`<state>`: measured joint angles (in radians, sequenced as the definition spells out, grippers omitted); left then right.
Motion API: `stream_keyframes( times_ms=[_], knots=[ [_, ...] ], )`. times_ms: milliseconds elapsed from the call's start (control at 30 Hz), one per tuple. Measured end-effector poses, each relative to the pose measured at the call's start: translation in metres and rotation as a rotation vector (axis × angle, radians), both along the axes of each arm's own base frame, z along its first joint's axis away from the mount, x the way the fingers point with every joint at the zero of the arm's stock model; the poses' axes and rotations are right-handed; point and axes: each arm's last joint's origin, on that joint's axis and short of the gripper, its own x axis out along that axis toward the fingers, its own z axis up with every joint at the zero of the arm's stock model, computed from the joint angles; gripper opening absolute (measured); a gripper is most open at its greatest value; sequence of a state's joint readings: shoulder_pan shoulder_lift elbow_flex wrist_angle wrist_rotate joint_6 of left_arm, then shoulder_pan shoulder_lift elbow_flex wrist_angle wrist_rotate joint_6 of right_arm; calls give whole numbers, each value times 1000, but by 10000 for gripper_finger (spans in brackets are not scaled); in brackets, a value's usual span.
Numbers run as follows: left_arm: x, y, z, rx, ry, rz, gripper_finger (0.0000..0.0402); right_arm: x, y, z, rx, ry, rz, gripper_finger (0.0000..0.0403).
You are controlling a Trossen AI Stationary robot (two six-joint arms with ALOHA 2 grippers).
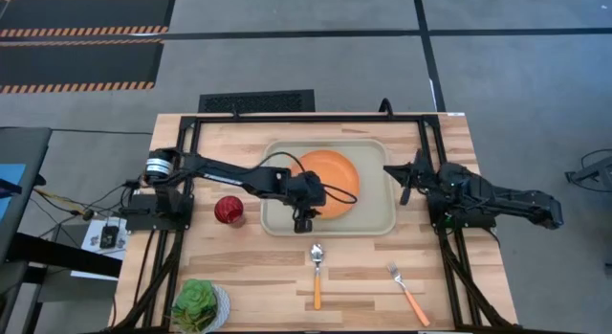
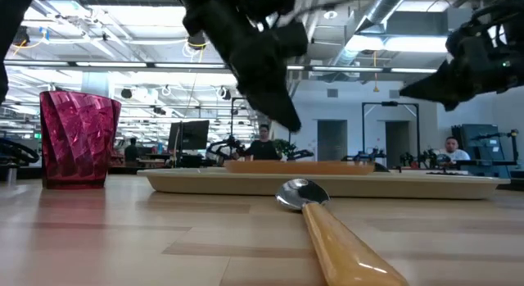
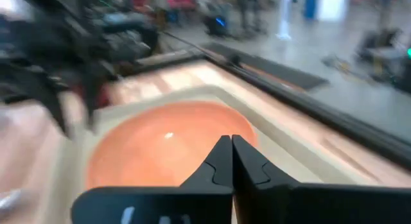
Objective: Pick and place plate/cup/fork/spoon on tray
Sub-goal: Put the red cup to the top left of the orange plate on the gray serving tray
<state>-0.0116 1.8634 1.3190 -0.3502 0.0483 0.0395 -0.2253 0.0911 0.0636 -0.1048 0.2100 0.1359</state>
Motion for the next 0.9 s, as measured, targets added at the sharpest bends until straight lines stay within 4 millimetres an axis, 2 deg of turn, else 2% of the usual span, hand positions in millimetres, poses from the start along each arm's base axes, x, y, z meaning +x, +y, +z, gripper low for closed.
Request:
stream_keyframes(
  times_ms=[100,200,400,467,567,667,767,900],
  knots=[
    [-11,0,12,-4,-54,4,100,0,-3,0,59,57,-82,14],
    [-29,5,14,-23,-104,35,75,2,-8,2,114,93,-169,11],
    [-78,19,27,-64,-314,121,13,10,-24,8,179,197,-315,7],
    [-97,25,32,-63,-356,150,4,14,-32,12,199,231,-362,8],
    [-124,36,46,-33,-433,212,6,21,-46,20,242,283,-412,8],
    [-150,47,51,-3,-479,262,4,28,-66,27,312,332,-445,8],
    [-173,57,53,8,-535,301,1,34,-87,28,392,383,-468,8],
    [-198,67,43,13,-564,347,1,42,-119,24,501,447,-486,8]
  ],
)
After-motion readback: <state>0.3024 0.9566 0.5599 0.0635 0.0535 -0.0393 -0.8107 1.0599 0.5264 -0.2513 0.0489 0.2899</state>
